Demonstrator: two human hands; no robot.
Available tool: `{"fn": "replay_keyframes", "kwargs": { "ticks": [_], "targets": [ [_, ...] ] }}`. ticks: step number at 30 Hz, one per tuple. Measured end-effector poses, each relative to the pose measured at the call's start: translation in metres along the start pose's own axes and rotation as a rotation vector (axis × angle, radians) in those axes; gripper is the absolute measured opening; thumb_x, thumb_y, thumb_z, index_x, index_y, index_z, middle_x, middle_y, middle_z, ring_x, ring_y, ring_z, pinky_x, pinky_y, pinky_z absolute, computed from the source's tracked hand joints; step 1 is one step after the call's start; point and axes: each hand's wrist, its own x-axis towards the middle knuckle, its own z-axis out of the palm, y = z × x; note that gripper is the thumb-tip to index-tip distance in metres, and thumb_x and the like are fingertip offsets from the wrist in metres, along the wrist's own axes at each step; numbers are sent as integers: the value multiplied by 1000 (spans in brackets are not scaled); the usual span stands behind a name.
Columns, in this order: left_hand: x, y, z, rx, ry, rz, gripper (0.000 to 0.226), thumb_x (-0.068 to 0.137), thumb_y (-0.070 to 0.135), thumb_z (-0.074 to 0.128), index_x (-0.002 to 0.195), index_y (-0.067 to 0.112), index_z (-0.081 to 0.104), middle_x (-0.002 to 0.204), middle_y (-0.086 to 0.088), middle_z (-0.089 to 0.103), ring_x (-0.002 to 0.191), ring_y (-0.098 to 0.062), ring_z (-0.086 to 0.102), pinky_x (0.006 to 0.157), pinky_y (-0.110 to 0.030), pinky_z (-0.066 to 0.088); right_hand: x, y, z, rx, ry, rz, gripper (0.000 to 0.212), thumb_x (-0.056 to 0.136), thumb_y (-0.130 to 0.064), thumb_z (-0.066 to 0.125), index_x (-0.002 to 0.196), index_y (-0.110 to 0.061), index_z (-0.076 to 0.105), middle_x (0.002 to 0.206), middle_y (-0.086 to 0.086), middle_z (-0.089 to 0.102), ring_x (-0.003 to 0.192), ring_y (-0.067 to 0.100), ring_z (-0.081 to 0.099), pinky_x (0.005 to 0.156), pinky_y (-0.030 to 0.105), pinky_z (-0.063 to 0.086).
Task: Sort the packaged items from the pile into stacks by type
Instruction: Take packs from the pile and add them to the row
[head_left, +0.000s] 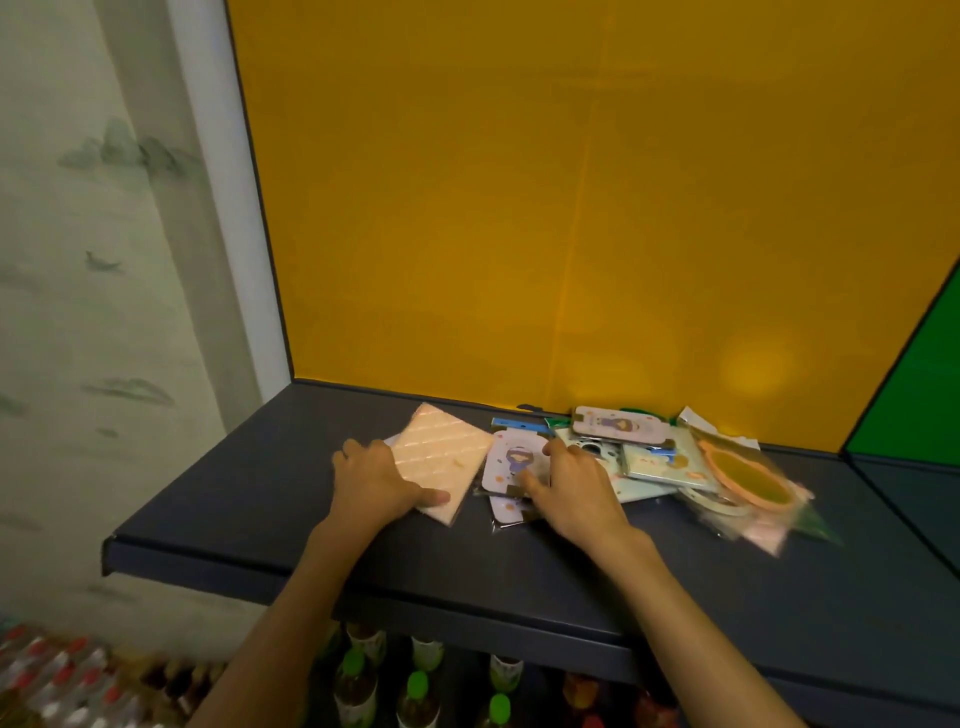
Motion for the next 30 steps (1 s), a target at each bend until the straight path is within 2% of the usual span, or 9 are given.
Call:
{"fn": "replay_keyframes", "kwargs": {
  "ticks": [3,5,7,11,16,19,23,27,30],
  "targets": [
    [3,-9,-5,-250,-64,-73,86,66,63,80,129,13,51,129,-10,54,118,-27,51,96,-41,46,4,-4,5,-17,-33,82,77,86,-63,58,139,-8,44,135,16,55,123,32,50,97,40,43],
    [1,-12,-8,-535,-104,-113,56,79,41,79,119,13,52,121,-9,58,102,-24,61,80,-39,57,7,-7,7,-35,-32,115,87,82,-69,59,142,-7,41,139,16,52,126,33,48,100,40,42],
    [-3,-14,-12,-811,-138,-151,34,90,24,70,114,10,51,118,-12,58,95,-23,64,64,-33,61,9,-9,10,-59,-24,133,93,79,-71,61,143,-7,39,141,16,50,128,33,47,102,41,42],
    [-7,-20,-17,-1091,-130,-159,25,96,17,61,117,9,50,119,-12,56,98,-25,63,58,-32,61,13,-10,12,-39,-10,175,97,72,-68,71,142,-9,39,135,14,55,126,32,50,97,41,45],
    [-9,-28,-18,-1220,-49,-157,27,98,19,58,122,11,52,120,-10,57,102,-26,63,61,-33,62,20,-9,8,103,-27,261,82,59,-60,86,117,-13,51,112,5,67,107,27,62,78,37,50],
    [-10,-30,-18,-1266,-51,-148,31,98,18,58,128,10,55,120,-11,61,102,-26,64,61,-33,62,21,-12,1,150,-91,316,63,62,-52,89,100,-13,56,96,1,64,91,21,60,69,32,43],
    [-14,-29,-18,-1317,-55,-113,32,99,16,56,130,11,56,114,-8,63,100,-24,64,61,-32,62,24,-14,-6,417,-175,366,43,56,-29,96,82,-10,68,81,6,75,71,23,73,64,41,62],
    [-16,-21,-20,-1364,-74,-75,24,99,15,56,123,12,57,112,-8,66,99,-25,66,60,-31,62,20,-15,-17,607,-192,366,29,67,-10,89,88,-4,71,77,11,76,75,29,75,71,49,62],
    [-16,-6,-23,-1403,-97,-39,19,99,14,57,117,12,58,112,-9,67,99,-26,66,62,-33,62,12,-10,-24,693,-144,322,24,78,-9,81,99,-4,70,87,13,77,77,27,75,71,47,62]
  ]
}}
